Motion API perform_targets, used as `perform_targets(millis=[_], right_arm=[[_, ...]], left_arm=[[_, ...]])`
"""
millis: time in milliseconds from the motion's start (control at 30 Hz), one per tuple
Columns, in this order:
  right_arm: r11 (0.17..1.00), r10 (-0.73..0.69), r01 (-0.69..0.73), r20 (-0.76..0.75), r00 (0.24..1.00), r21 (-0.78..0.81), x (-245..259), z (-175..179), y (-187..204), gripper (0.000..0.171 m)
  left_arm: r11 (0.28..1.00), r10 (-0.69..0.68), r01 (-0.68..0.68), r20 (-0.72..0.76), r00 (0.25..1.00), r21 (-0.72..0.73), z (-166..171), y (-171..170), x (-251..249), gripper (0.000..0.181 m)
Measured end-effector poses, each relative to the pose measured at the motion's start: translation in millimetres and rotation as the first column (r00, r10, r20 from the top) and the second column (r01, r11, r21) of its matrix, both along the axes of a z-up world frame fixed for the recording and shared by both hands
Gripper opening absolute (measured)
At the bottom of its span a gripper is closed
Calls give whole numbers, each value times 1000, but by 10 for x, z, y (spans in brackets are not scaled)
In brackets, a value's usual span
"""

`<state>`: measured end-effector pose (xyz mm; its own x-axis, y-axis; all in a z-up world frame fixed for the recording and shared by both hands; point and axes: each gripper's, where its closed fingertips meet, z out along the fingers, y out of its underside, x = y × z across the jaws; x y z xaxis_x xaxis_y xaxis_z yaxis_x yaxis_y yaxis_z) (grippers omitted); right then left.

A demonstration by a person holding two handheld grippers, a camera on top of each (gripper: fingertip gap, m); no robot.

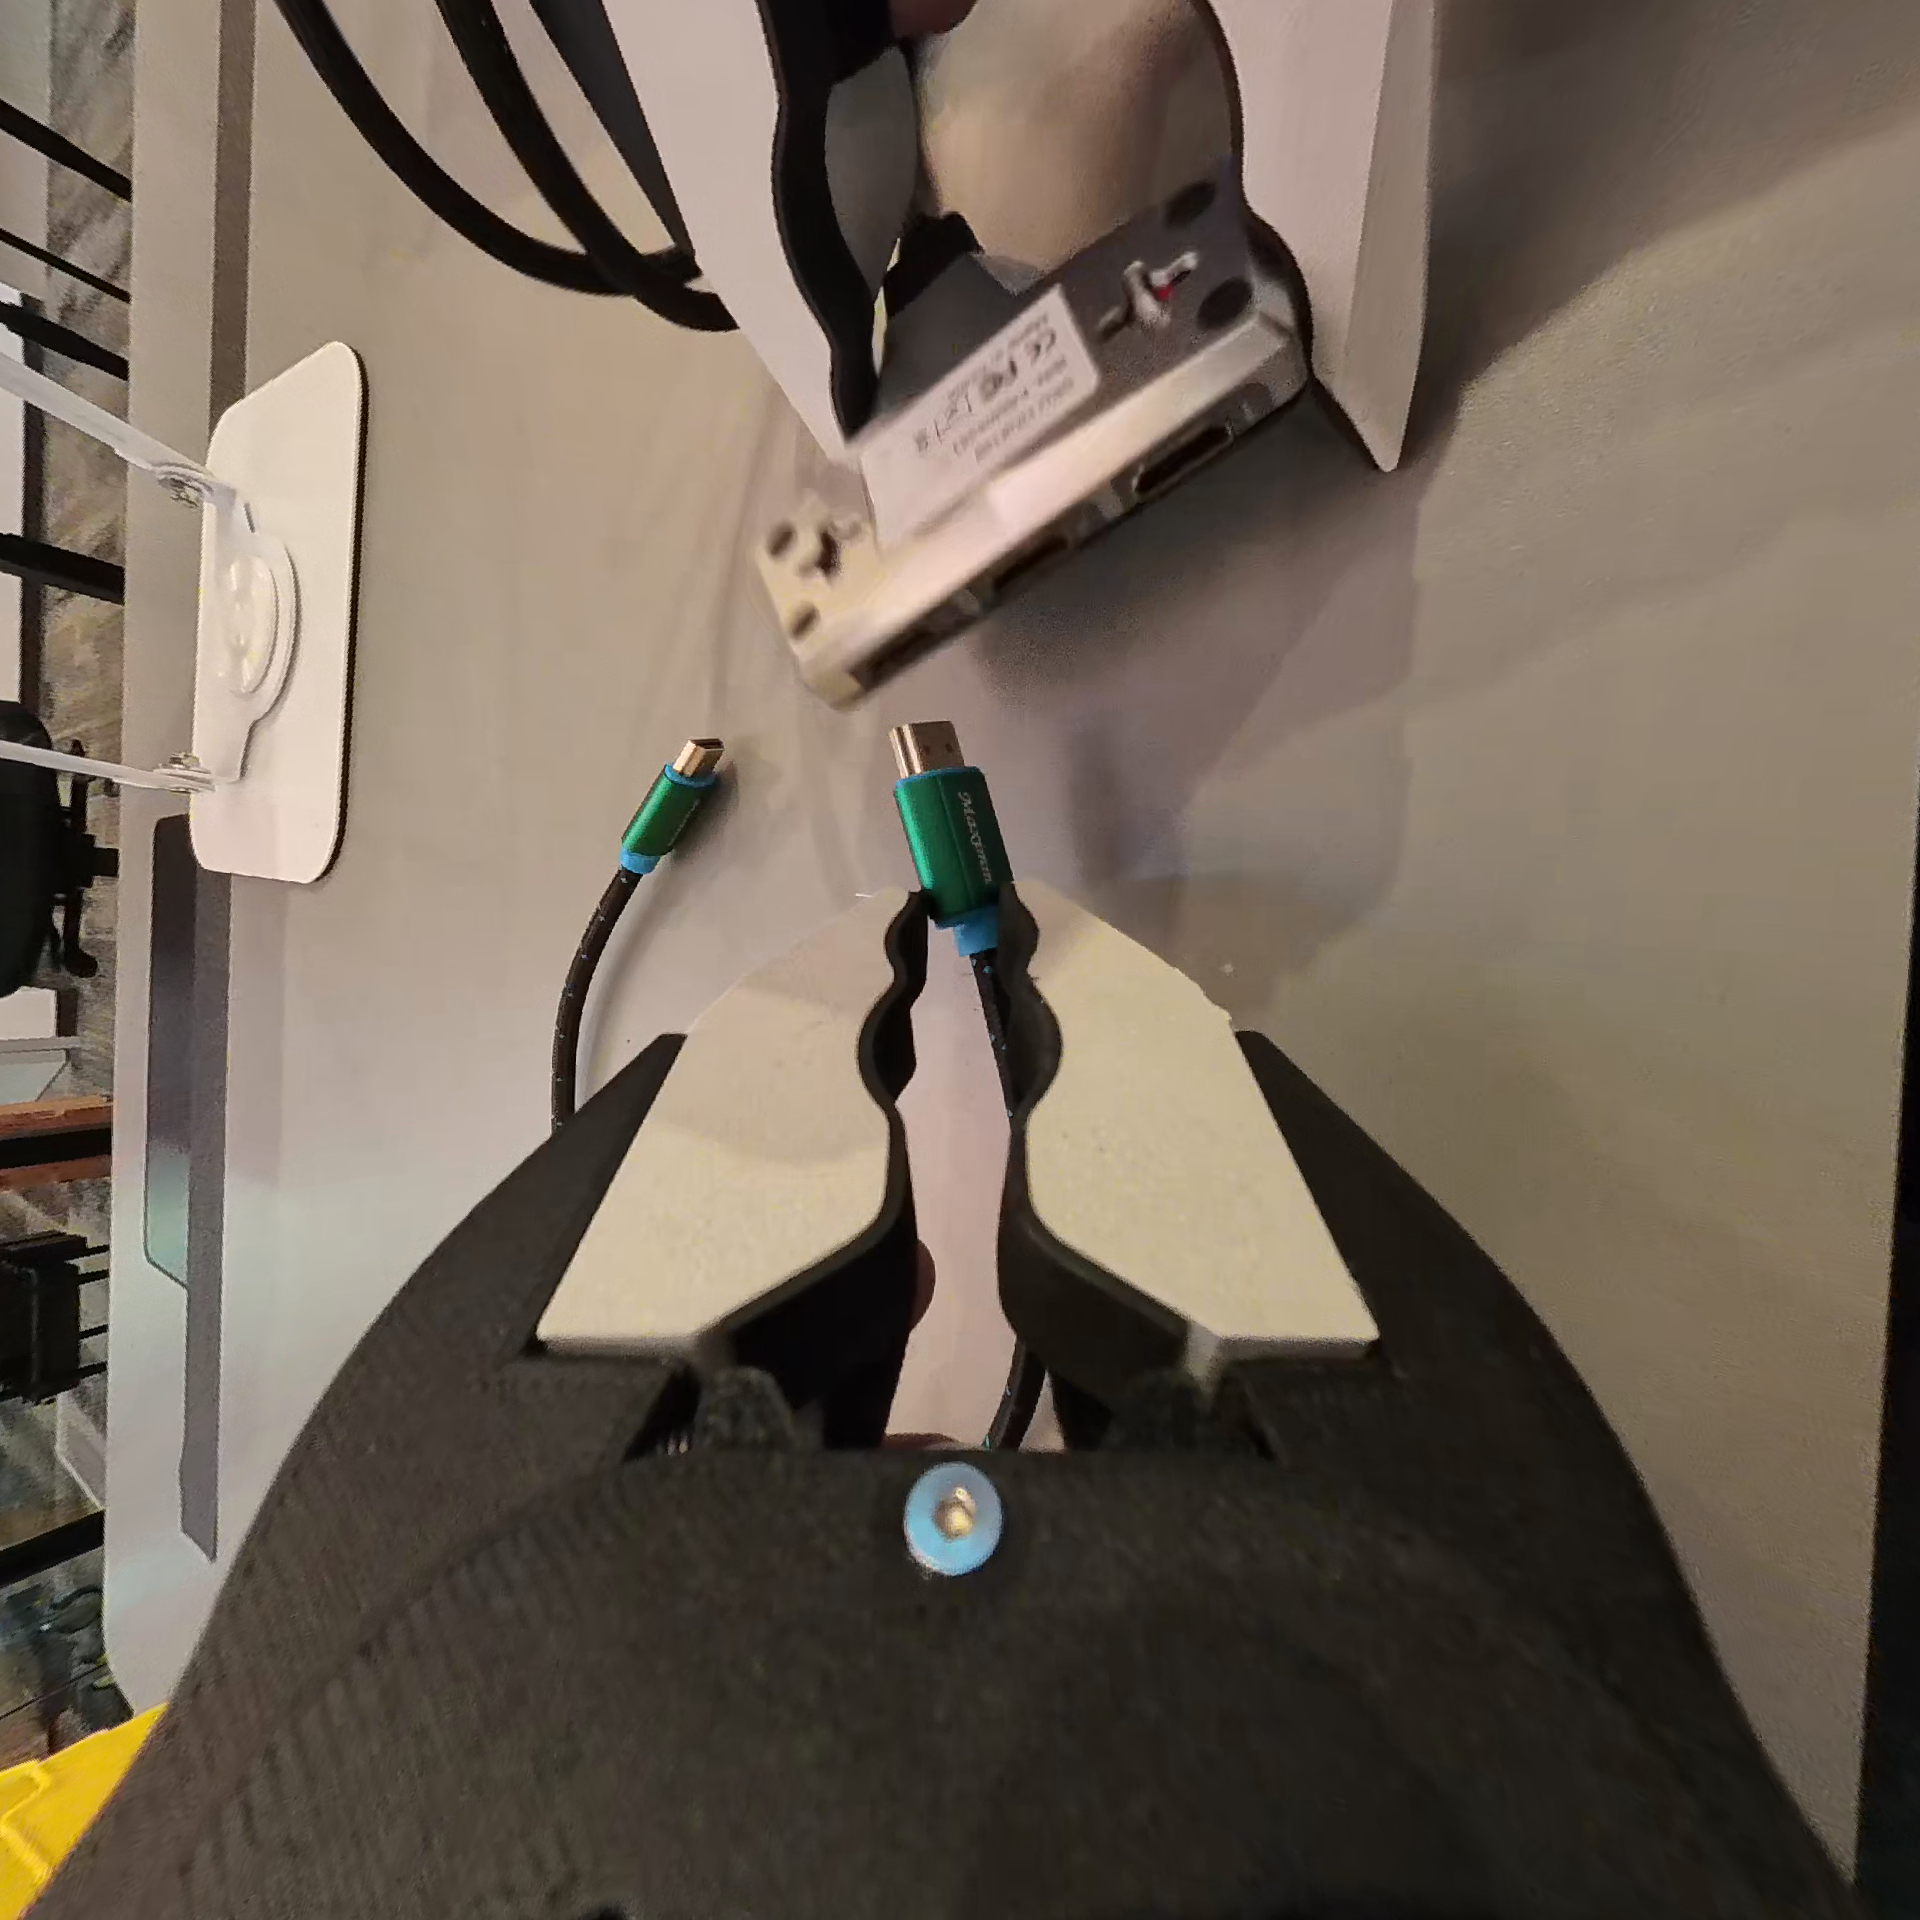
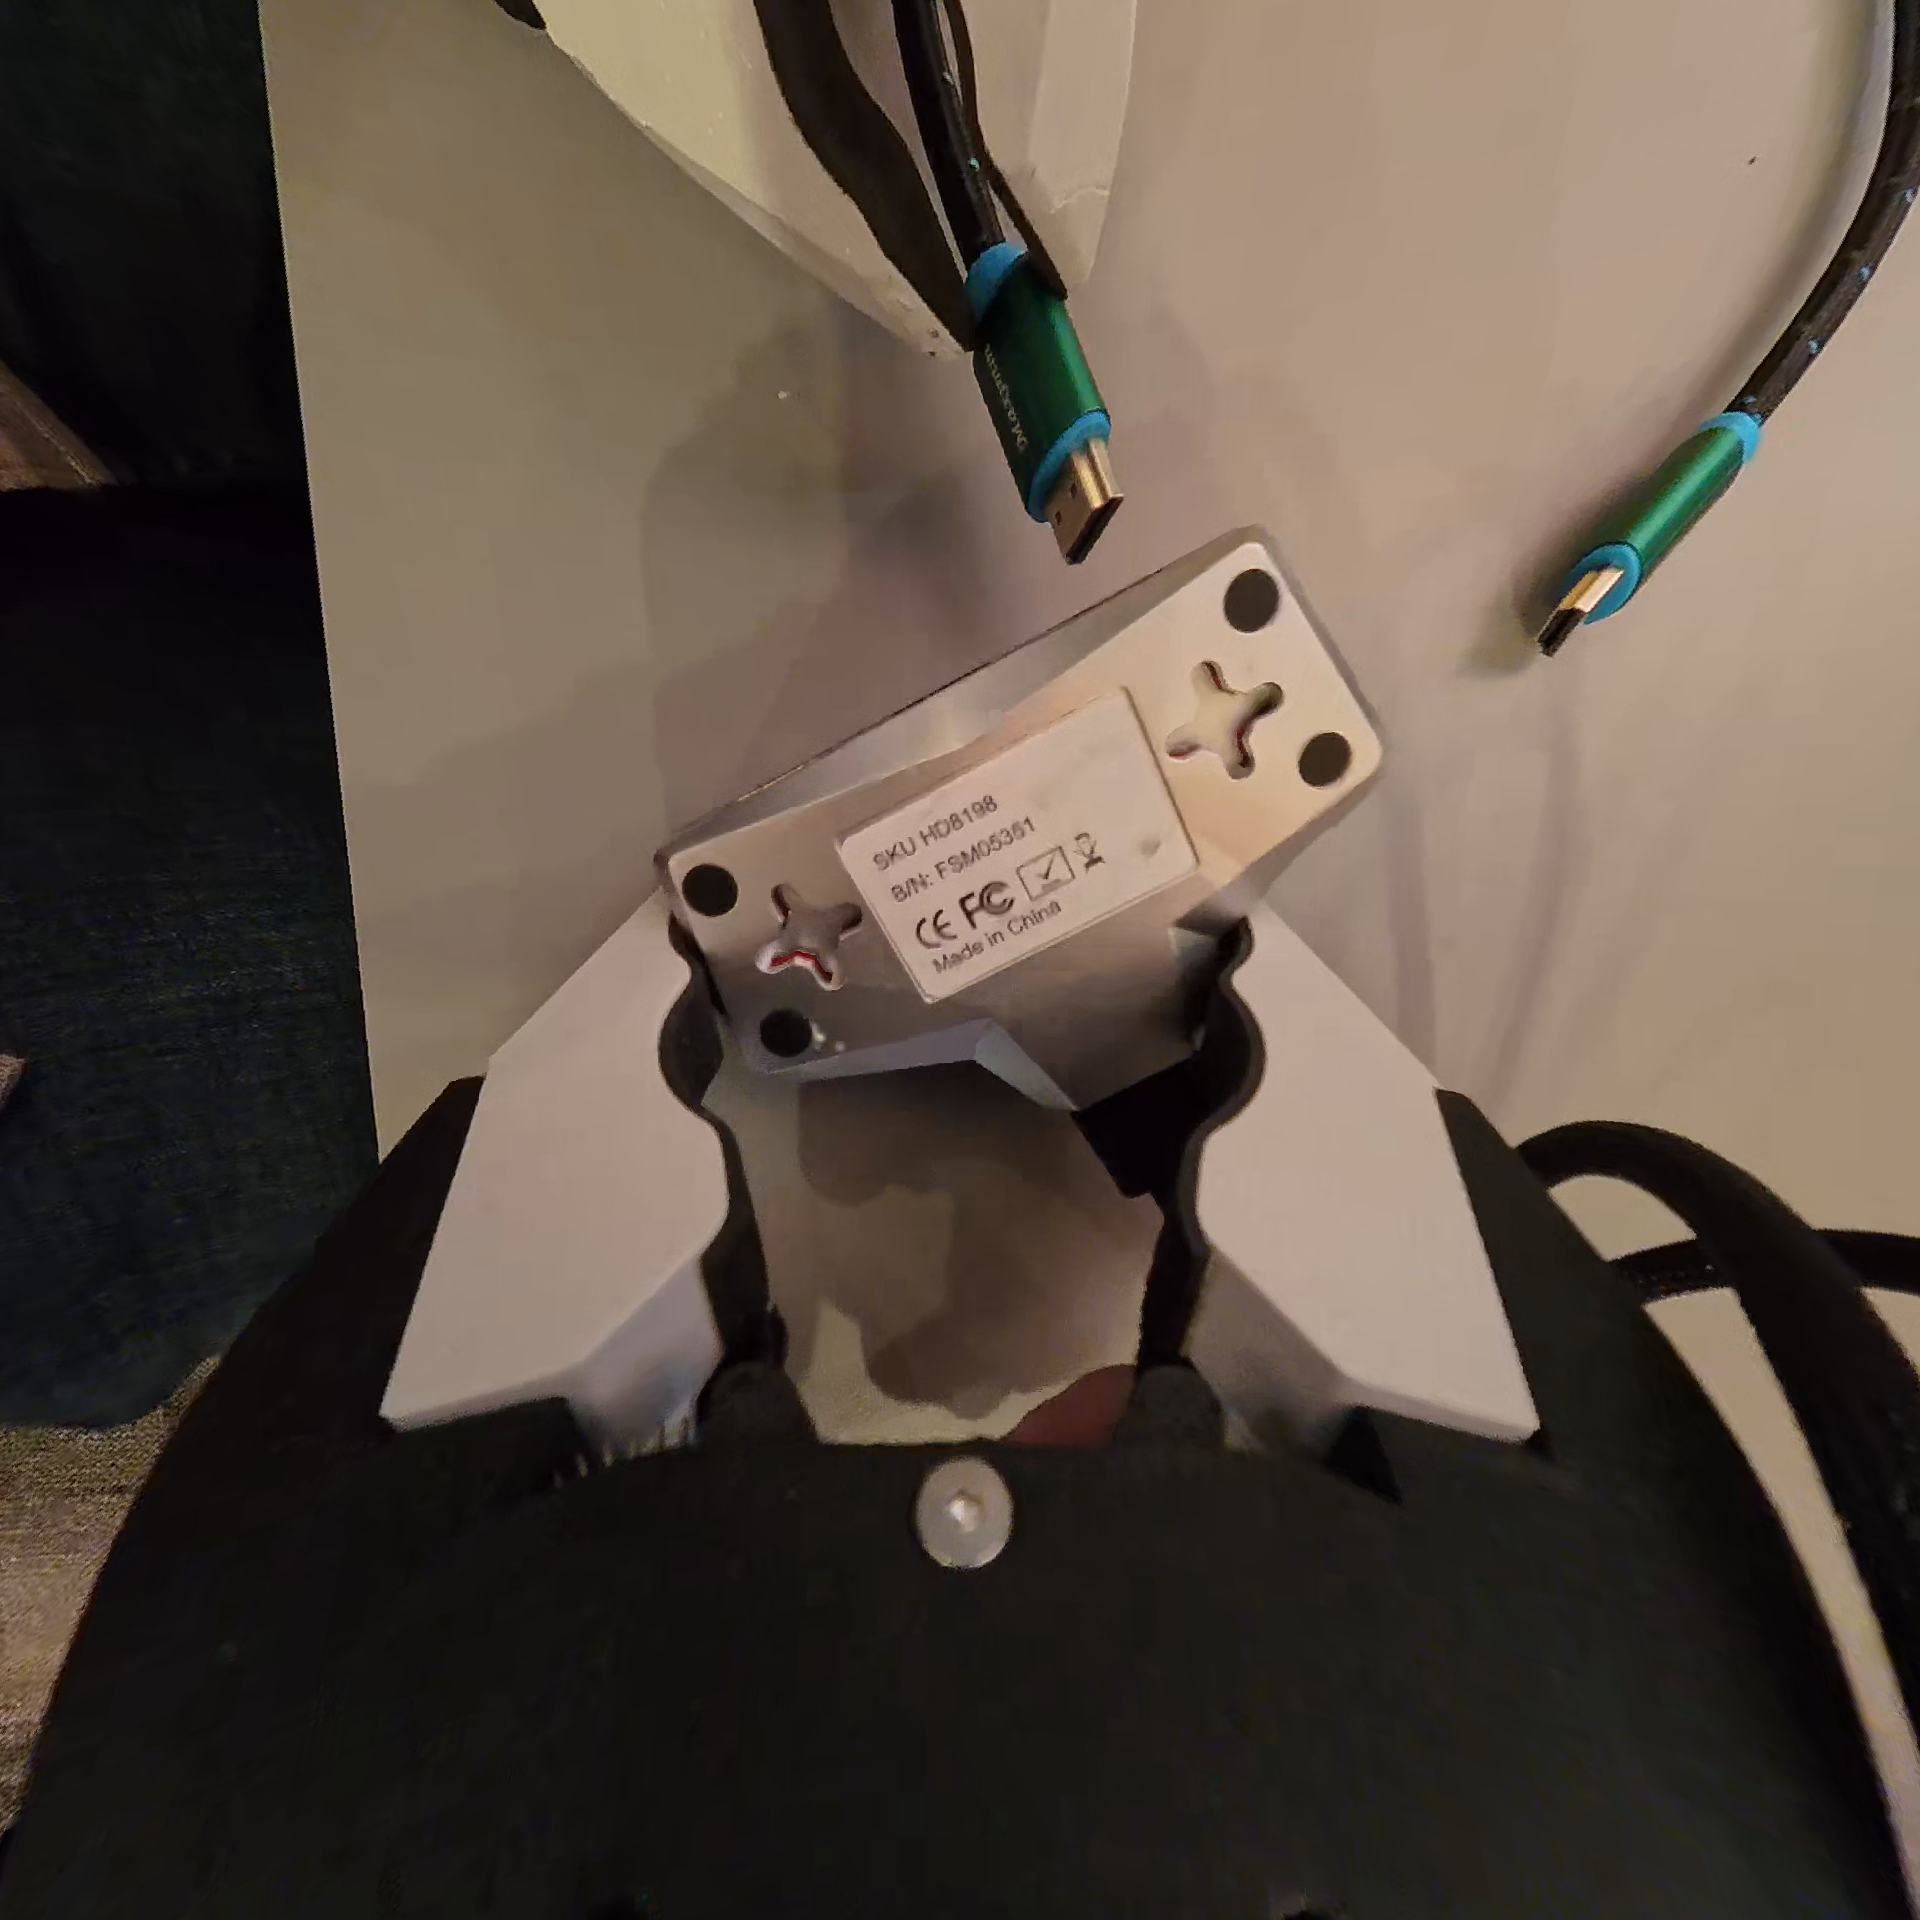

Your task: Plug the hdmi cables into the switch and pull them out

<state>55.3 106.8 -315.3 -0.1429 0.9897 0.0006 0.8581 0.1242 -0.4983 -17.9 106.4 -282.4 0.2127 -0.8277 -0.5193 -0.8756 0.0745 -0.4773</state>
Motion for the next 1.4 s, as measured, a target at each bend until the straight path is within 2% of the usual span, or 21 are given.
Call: perform_targets(millis=[133,400,567,733,800,867,1033,1167,1333,1400], right_arm=[[1000,-15,15,-32,999,-13,4,15,14,84],[1000,-10,11,-12,1000,11,48,17,17,84],[999,7,-3,-72,997,49,32,235,13,86],[978,65,-17,-228,972,208,-127,586,89,64],[954,108,-30,-252,962,297,-203,682,97,56],[913,161,-48,-250,955,405,-283,733,105,55],[773,245,-29,-256,935,634,-489,849,161,46],[724,257,-8,-259,931,690,-567,871,192,44],[694,266,-4,-252,931,720,-574,851,222,23],[666,270,-3,-238,933,746,-581,847,240,23]], left_arm=[[1000,3,-3,-1,1000,2,-2,5,-5,12],[1000,10,-10,20,1000,-4,42,16,-22,12],[999,28,-25,80,996,-34,151,50,-33,12],[994,34,-18,157,987,-104,285,52,-7,11],[990,40,-11,206,978,-140,361,52,19,11],[984,46,0,250,967,-181,436,47,41,11],[963,75,17,330,941,-270,550,44,78,10],[948,84,34,353,932,-317,540,19,96,9],[935,111,37,390,914,-354,560,37,104,9],[929,122,36,395,911,-369,554,50,98,8]])
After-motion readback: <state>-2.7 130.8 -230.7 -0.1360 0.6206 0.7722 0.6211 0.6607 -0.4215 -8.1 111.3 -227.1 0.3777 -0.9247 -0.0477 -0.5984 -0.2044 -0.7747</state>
